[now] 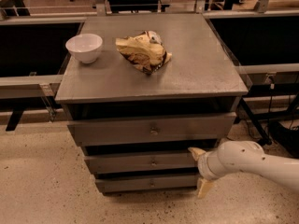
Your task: Open middle drawer
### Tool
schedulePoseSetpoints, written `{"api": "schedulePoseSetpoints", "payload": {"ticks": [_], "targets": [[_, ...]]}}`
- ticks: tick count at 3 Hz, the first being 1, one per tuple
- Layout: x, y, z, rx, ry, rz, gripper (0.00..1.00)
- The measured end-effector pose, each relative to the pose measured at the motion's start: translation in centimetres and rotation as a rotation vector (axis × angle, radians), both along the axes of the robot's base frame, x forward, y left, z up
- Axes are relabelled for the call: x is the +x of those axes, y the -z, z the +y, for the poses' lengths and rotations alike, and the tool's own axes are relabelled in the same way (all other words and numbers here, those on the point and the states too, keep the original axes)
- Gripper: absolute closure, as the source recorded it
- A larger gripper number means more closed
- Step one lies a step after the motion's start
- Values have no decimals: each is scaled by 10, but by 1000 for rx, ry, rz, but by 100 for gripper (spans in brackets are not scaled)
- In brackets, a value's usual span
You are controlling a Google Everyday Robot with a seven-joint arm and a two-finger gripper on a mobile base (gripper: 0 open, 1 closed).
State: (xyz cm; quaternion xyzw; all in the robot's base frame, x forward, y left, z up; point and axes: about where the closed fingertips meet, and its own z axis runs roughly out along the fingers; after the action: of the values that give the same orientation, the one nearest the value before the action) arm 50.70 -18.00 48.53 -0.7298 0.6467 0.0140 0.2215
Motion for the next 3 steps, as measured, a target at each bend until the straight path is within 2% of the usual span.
{"api": "schedulePoseSetpoints", "payload": {"ticks": [1,2,3], "targets": [[25,14,-12,28,6,-7,0],[50,33,-23,16,23,-10,0],[65,46,-27,0,34,-5,0]]}}
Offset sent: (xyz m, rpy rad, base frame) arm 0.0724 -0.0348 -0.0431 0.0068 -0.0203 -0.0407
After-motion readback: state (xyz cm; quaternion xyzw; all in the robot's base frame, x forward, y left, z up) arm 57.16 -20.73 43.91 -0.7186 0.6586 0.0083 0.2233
